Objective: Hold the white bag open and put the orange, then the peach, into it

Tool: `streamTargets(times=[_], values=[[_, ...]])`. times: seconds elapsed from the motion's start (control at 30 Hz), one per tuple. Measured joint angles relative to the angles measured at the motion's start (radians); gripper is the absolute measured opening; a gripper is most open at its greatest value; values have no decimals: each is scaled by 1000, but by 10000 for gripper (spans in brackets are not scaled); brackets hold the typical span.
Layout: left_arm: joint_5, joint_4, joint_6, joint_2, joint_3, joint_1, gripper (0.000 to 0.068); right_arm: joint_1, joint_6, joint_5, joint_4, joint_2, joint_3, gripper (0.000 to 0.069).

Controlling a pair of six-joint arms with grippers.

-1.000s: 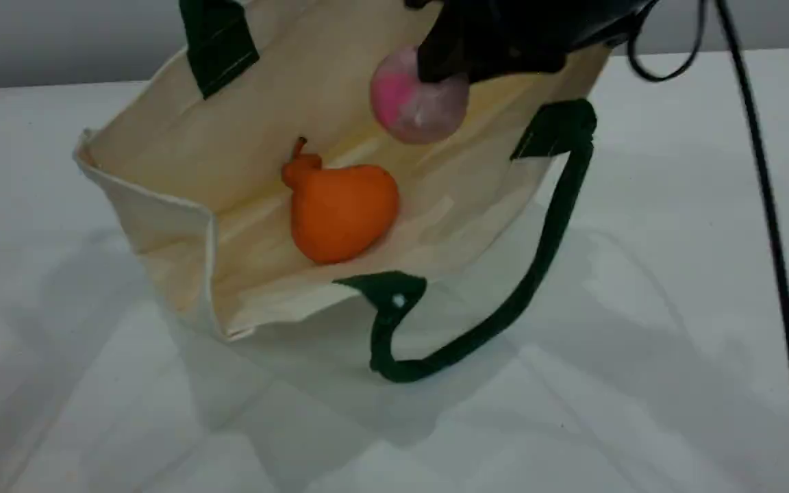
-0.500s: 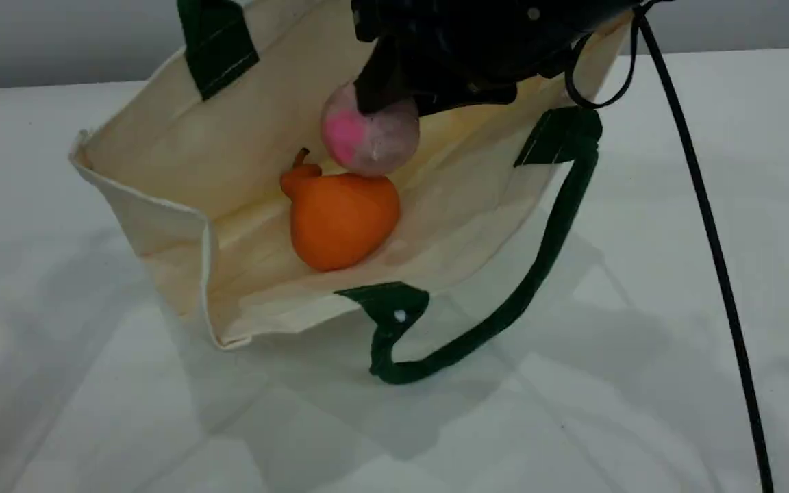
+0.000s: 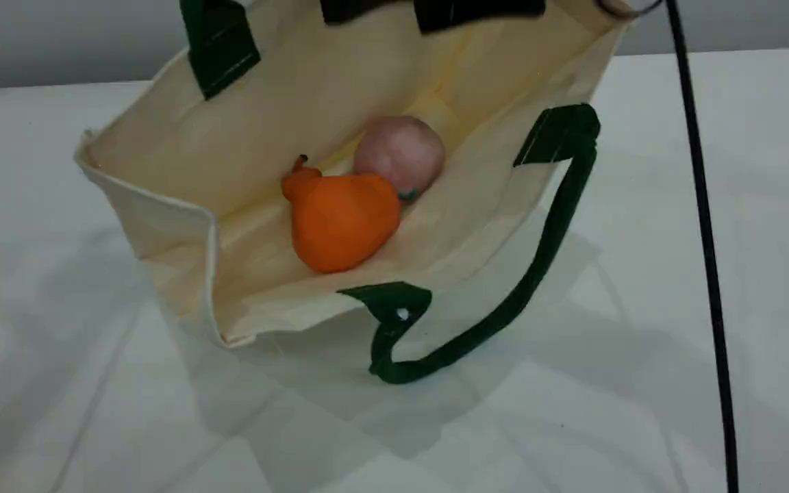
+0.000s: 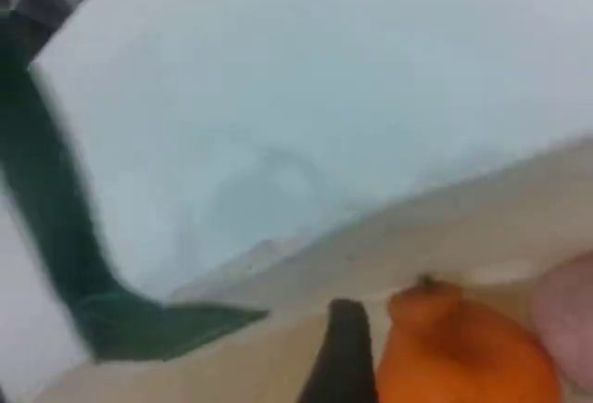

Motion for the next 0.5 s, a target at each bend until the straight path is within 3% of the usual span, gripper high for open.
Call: streamTargets(times=[0.27, 0.5], values=[[0, 47, 0, -7, 0, 2, 59, -15, 134, -1, -205, -178, 41, 578], [1, 51, 9, -40, 0, 23, 59, -108, 261, 81, -339, -263, 51, 578]])
